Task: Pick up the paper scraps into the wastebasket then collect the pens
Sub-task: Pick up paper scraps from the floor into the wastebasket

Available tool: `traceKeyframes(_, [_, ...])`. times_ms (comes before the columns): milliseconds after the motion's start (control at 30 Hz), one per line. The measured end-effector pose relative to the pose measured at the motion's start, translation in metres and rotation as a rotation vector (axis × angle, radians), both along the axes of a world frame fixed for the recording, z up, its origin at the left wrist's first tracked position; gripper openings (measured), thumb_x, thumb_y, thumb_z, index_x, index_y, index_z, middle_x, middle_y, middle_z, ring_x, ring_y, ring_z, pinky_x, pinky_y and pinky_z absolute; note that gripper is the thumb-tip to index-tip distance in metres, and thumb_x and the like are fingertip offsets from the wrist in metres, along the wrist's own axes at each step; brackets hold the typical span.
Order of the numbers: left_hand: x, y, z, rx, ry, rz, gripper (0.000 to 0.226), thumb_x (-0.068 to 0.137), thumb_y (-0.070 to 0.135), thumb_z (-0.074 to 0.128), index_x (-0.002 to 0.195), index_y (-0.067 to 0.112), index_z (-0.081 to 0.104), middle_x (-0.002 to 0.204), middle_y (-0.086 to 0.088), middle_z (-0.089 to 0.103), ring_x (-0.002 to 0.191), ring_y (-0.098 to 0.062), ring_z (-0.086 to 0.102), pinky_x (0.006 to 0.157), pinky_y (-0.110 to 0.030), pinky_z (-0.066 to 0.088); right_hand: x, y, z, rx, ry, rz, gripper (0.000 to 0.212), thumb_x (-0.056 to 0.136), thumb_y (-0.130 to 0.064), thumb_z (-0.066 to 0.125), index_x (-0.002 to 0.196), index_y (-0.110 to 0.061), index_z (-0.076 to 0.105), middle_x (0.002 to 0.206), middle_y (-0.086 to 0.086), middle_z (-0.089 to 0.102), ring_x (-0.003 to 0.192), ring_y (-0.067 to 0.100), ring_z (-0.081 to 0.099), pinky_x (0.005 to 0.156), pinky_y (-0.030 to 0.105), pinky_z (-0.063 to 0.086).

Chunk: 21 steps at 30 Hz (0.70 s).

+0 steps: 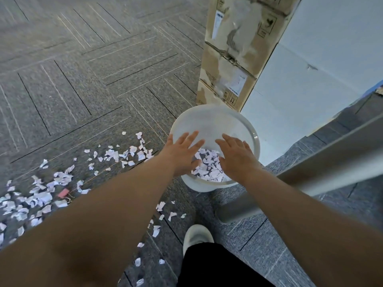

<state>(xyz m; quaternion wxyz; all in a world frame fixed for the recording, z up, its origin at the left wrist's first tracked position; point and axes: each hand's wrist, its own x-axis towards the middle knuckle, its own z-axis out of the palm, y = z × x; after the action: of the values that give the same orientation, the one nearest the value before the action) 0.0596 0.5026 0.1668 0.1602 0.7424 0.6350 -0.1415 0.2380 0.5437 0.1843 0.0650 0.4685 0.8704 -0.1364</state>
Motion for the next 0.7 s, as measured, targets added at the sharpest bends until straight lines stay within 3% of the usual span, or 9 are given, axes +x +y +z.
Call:
traceKeyframes(200, [-0.013,-0.023,0.014,0.082,-0.051,0.041,0.065,0.096,0.047,0.025,0.145,0.024,-0.011,0.154,-0.003,-0.021,0.143,-0.020,-0.005,0.114,-0.047,-0.003,-0.017,-0.013,0.009,0.013,0.009,0.006,0.055,0.095,-0.031,0.045,0.143,-0.021,0.022,0.154,0.005,0.018,0.140,0.025,0.015,0.114,0.044,0.012])
traceKeyframes(467, [-0.077,-0.083,0.010,0.211,-0.084,0.311,0.065,0.096,0.043,0.029,0.146,0.018,-0.004,0.155,-0.005,-0.015,0.143,-0.021,-0.004,0.114,-0.043,-0.003,-0.106,-0.040,0.015,0.105,0.150,0.188,0.050,0.093,-0.028,0.046,0.139,-0.013,0.034,0.146,0.011,0.034,0.134,0.029,0.027,0.110,0.044,0.017])
traceKeyframes(700, [-0.165,-0.134,-0.052,0.116,-0.057,0.516,0.071,0.095,0.044,0.034,0.146,0.015,-0.006,0.153,-0.006,-0.020,0.143,-0.020,-0.005,0.115,-0.041,-0.001,-0.207,-0.070,-0.051,-0.019,0.145,0.327,0.052,0.094,-0.029,0.042,0.143,-0.015,0.028,0.150,0.008,0.027,0.137,0.025,0.021,0.112,0.038,0.014])
